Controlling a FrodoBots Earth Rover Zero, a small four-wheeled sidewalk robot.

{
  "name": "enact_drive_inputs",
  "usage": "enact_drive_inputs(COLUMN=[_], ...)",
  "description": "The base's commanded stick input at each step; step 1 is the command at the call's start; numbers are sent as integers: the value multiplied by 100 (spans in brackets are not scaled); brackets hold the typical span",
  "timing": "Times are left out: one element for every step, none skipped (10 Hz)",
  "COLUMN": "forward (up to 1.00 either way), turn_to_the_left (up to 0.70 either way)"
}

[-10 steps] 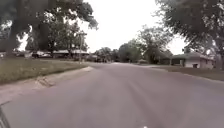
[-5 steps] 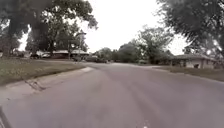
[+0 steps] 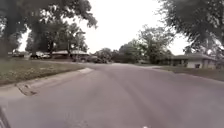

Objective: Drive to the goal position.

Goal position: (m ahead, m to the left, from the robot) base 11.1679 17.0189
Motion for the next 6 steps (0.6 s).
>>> enact_drive_inputs(forward=[70,70,70,70,70,70], turn_to_the_left=[3,3,3,3,3,3])
